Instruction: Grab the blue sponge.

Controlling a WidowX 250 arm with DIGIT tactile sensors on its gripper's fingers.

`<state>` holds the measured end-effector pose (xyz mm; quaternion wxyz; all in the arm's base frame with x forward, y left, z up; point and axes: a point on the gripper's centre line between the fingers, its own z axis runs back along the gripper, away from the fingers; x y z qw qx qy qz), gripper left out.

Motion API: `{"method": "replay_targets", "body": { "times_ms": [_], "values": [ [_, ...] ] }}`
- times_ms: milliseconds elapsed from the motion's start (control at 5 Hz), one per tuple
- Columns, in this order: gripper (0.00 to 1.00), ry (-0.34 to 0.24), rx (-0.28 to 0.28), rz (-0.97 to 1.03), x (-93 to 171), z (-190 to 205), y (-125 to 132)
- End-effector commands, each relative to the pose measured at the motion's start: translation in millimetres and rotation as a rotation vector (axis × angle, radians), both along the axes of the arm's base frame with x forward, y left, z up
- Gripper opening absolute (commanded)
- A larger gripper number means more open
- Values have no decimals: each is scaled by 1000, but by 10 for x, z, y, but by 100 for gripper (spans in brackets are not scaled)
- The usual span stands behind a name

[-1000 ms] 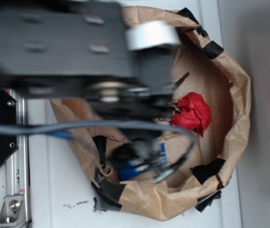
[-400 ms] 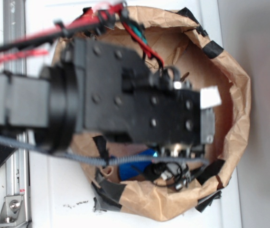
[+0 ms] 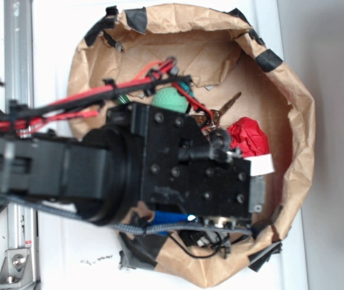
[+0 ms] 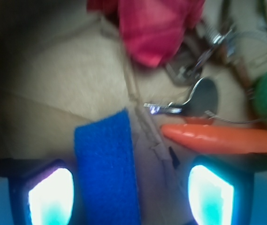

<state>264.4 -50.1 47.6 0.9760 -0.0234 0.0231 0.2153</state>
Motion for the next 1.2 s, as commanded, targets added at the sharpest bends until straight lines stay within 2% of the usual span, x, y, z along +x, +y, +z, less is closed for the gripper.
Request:
{"method": "replay_targets", "body": {
  "times_ms": [0,200,400,600,800,1000],
  "values": [
    [0,-10,-52,-40,-112,-194,-19],
    [0,-37,-25,-72,-104,-161,64],
    [0,-144,0,-94,-6,120,233],
    [0,-311,49,-164,91,648,481],
    [0,-361,40,-163,108,1019,617],
    [0,-335,53,-226,71,1280,587]
  ]
}}
